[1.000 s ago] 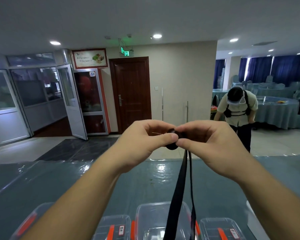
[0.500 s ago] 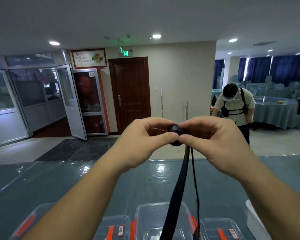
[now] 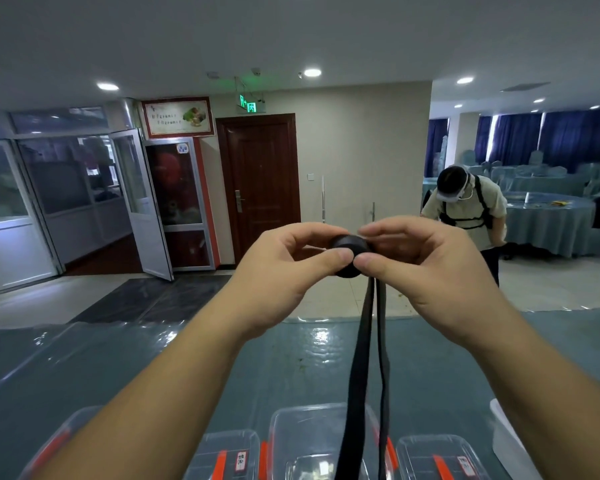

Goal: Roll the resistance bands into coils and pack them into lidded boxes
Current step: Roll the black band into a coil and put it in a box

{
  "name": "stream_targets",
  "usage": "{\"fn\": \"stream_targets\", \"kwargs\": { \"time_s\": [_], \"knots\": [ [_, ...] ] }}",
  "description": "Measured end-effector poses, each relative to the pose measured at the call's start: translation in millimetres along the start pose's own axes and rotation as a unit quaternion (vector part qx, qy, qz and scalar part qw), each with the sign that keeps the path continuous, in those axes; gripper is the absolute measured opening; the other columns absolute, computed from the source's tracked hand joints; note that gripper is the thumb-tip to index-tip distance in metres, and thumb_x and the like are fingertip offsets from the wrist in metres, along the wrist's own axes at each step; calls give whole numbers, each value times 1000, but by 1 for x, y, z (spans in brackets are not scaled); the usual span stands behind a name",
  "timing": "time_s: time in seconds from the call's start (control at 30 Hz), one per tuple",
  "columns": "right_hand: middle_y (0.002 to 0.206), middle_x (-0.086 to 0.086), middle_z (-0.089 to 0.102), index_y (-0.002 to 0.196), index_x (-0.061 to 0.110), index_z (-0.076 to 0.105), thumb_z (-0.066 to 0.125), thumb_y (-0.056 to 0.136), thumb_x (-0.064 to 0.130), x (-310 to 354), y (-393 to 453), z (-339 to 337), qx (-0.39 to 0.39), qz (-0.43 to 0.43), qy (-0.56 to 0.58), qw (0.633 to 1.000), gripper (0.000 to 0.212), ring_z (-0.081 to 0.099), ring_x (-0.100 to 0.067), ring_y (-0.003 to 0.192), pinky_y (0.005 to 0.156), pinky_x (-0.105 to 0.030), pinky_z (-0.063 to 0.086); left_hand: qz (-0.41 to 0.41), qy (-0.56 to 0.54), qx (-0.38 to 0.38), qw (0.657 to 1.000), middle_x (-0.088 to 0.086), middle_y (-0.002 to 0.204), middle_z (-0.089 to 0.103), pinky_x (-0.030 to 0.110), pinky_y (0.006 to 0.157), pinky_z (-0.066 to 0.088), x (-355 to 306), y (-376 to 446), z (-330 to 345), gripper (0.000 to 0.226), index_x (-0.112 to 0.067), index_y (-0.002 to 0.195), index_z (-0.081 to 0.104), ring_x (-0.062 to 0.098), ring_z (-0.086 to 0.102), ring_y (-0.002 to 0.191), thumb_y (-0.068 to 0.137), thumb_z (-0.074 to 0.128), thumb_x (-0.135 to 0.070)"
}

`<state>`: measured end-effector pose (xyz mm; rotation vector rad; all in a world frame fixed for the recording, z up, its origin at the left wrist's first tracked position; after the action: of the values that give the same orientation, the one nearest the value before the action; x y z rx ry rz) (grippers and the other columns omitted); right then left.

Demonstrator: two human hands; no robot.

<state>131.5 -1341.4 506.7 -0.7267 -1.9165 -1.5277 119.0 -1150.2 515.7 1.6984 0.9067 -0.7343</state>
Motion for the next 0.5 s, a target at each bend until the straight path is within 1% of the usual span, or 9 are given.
{"fn": "stream_targets", "kwargs": {
  "time_s": [0.03, 0.07, 0.1, 0.17, 0.23, 0.33, 0.37, 0.43, 0.5],
  "knots": [
    [100, 3, 82, 102, 27, 78, 84, 77, 23, 0, 0, -1, -24, -4, 6, 1000, 26, 79, -17, 98, 94, -44, 61, -2, -38, -11, 999, 2, 108, 80, 23, 90, 59, 2, 0, 2, 21, -14, 116, 76, 14, 76, 102, 96, 70, -10],
    [101, 3, 82, 103, 26, 79, 84, 77, 23, -1, -1, -1, -38, -7, 16, 999, 28, 78, -17, 98, 95, -44, 61, -9, -87, -22, 996, 7, 111, 79, 30, 96, 59, 5, 0, 5, 22, -10, 118, 74, 19, 76, 107, 97, 69, -8],
    [103, 3, 82, 107, 25, 79, 83, 79, 19, -2, -2, 0, -44, -8, 26, 999, 29, 78, -17, 100, 96, -44, 60, -18, -131, -33, 991, 11, 113, 78, 37, 100, 58, 9, 0, 8, 23, -7, 120, 72, 24, 75, 111, 97, 67, -6],
    [107, 4, 81, 114, 22, 79, 81, 85, 9, -5, -2, -1, -42, -6, 21, 999, 32, 77, -17, 104, 98, -44, 59, -35, -176, -44, 983, 16, 114, 77, 39, 99, 59, 12, -1, 10, 24, -3, 120, 70, 28, 74, 111, 96, 67, -3],
    [107, 6, 81, 114, 22, 79, 80, 87, 6, -5, -2, -3, -23, -1, -1, 1000, 32, 77, -15, 105, 98, -43, 59, -45, -135, -33, 989, 14, 110, 78, 35, 96, 61, 11, -1, 7, 24, -4, 119, 71, 25, 76, 108, 95, 70, -4],
    [101, 9, 82, 106, 27, 80, 81, 85, 5, 0, -1, -4, 20, 11, -31, 999, 31, 78, -11, 100, 97, -38, 59, -37, 24, 14, 999, -1, 105, 80, 27, 94, 60, 3, 0, 0, 26, -19, 117, 75, 11, 76, 101, 91, 77, -16],
    [99, 9, 82, 105, 28, 80, 82, 84, 4, 2, 0, -3, 29, 15, -34, 999, 31, 78, -11, 99, 96, -37, 60, -31, 43, 23, 998, -3, 105, 80, 24, 93, 59, 1, 0, -2, 26, -21, 117, 76, 9, 75, 100, 91, 78, -18],
    [100, 6, 82, 104, 26, 80, 83, 82, 6, 5, 0, -3, 19, 5, -20, 1000, 30, 78, -13, 98, 95, -38, 60, -20, 13, 15, 1000, -1, 106, 80, 21, 90, 59, -2, 1, -2, 25, -19, 115, 77, 10, 76, 100, 90, 77, -15],
    [102, 4, 82, 106, 24, 80, 84, 79, 14, 6, 0, -3, -18, -13, 17, 1000, 29, 78, -16, 100, 95, -41, 60, -25, -81, -1, 996, 6, 111, 78, 28, 93, 60, 0, -1, 4, 27, -16, 113, 76, 18, 76, 105, 86, 77, -14]
  ]
}}
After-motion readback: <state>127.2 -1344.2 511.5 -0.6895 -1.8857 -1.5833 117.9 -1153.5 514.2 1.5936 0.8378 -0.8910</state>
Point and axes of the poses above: each hand's wrist, its own y-axis towards the middle knuckle, its own z-axis out of the palm, x = y × z, the point moved 4 cm from there along y, towards the middle knuckle
